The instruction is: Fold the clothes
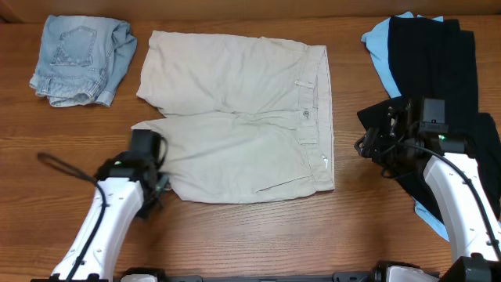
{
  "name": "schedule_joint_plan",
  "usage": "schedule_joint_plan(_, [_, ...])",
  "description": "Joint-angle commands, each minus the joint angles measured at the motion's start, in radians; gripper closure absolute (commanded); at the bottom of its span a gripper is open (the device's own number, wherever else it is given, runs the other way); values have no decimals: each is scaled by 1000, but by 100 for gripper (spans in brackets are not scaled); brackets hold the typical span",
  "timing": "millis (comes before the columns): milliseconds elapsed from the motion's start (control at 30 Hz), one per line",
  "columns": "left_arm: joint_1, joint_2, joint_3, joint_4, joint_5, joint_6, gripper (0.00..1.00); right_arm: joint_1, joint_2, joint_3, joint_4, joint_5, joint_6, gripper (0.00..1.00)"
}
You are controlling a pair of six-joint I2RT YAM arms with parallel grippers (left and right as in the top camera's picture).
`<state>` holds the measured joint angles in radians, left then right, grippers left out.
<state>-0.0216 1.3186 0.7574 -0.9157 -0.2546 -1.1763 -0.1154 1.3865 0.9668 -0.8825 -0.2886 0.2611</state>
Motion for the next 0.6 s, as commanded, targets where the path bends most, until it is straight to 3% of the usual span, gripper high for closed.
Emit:
schedule_joint_plan(0, [79, -1, -39, 103, 30, 133, 41, 4, -10, 16, 6, -6, 1, 43])
schedule_joint_plan(233, [91, 81, -88, 302, 82, 212, 48, 4, -10, 16, 14, -21, 0, 43])
schedule_joint_plan(467, [91, 139, -88, 383, 230, 393, 51, 4, -10, 16, 29, -21, 0, 43])
schedule_joint_plan(567, [91, 140, -88, 378, 235, 416, 51, 4, -10, 16, 32, -21, 0, 43])
